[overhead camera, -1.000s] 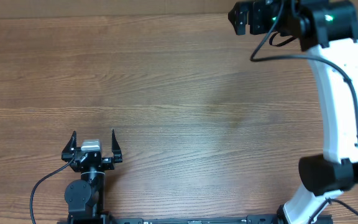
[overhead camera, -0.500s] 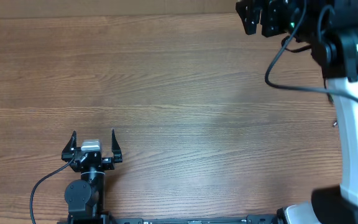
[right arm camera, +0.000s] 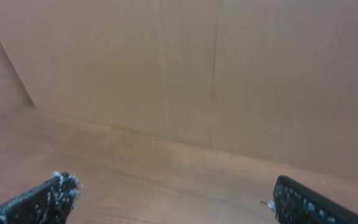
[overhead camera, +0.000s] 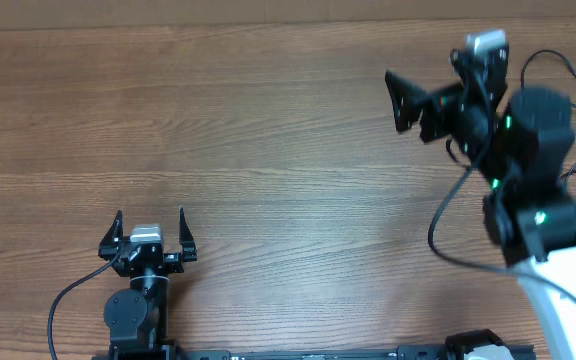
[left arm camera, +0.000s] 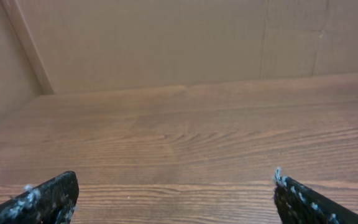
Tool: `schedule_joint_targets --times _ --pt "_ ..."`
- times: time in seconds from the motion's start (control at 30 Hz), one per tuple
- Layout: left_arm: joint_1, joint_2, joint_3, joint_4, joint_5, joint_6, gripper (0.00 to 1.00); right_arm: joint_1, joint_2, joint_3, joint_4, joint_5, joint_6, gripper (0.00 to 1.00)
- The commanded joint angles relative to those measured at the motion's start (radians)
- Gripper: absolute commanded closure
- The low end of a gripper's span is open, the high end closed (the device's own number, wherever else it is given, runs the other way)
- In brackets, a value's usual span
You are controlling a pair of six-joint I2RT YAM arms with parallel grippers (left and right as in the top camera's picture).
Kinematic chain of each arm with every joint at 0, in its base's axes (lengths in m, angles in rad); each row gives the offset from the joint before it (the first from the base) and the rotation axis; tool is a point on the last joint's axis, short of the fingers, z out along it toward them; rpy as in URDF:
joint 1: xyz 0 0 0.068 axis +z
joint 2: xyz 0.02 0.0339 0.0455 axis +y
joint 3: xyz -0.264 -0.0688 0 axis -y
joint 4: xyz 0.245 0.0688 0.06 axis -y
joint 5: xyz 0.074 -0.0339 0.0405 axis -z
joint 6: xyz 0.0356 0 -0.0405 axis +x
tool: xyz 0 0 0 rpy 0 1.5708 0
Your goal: Untangle cables
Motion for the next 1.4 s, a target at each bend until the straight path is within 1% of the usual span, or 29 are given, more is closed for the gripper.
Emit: schedule_joint_targets --times 0.0,0.3,0.57,0.7,0.93,1.37 --pt "-0.012 -0.011 -0.003 0.002 -0.010 -0.013 0.00 -0.007 -0.111 -0.160 0.125 0.003 -0.002 0.00" --pt "-0.012 -0.011 -0.003 0.002 -0.010 -0.013 0.00 -0.018 -0.288 -0.502 0.442 0.002 0.011 0.00" --pt "-0.012 -0.011 -0.003 0.002 -0.010 -0.013 0.00 -0.018 -0.446 -0.846 0.821 0.003 0.026 0.00" --pt "-0.012 -0.011 -0.003 0.002 -0.010 -0.013 0.00 -0.018 -0.503 -0.968 0.908 0.003 0.026 0.00" --pt "-0.012 -0.011 -0.003 0.002 -0.010 -0.013 0.00 -0.026 -0.595 -1.085 0.905 0.003 0.030 0.00" --pt "-0.012 -0.011 -0.003 0.002 -0.010 -0.013 0.00 -0.039 -0.837 -1.093 0.473 0.094 0.038 0.00"
